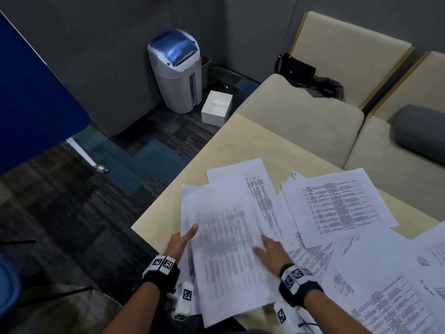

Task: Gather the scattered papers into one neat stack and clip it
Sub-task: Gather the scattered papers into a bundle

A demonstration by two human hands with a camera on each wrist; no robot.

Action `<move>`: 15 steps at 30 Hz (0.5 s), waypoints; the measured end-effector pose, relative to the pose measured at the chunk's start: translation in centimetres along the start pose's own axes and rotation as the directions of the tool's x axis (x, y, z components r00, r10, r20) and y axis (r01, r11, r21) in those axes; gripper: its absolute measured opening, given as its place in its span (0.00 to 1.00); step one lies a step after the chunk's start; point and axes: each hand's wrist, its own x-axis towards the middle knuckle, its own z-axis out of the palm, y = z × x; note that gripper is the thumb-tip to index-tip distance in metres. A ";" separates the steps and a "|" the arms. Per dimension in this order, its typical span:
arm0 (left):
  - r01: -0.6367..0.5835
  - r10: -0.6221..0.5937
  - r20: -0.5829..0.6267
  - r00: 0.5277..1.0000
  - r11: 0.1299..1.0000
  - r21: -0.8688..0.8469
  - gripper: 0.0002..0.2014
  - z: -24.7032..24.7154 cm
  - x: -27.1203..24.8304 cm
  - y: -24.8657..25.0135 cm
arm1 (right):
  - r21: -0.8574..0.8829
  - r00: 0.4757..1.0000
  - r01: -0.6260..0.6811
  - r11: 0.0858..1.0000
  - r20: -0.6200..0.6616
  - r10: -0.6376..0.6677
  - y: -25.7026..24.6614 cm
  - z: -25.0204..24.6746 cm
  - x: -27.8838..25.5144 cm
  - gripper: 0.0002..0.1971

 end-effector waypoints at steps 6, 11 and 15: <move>-0.045 0.055 -0.027 0.998 0.960 0.278 0.31 -0.6 0.5 -0.8 | -0.112 0.992 0.100 0.989 -0.061 -0.107 -1.1 -0.5 2.1 0.15; -0.088 0.108 -0.077 0.991 0.970 0.226 0.21 -2.6 0.3 -1.8 | -0.068 0.936 -0.075 0.995 -0.350 0.047 0.3 -5.9 6.1 0.35; -0.084 0.101 -0.081 0.992 0.979 0.186 0.23 -2.6 0.3 -2.1 | -0.021 0.941 -0.131 0.991 -0.318 0.117 -0.5 -6.7 7.8 0.56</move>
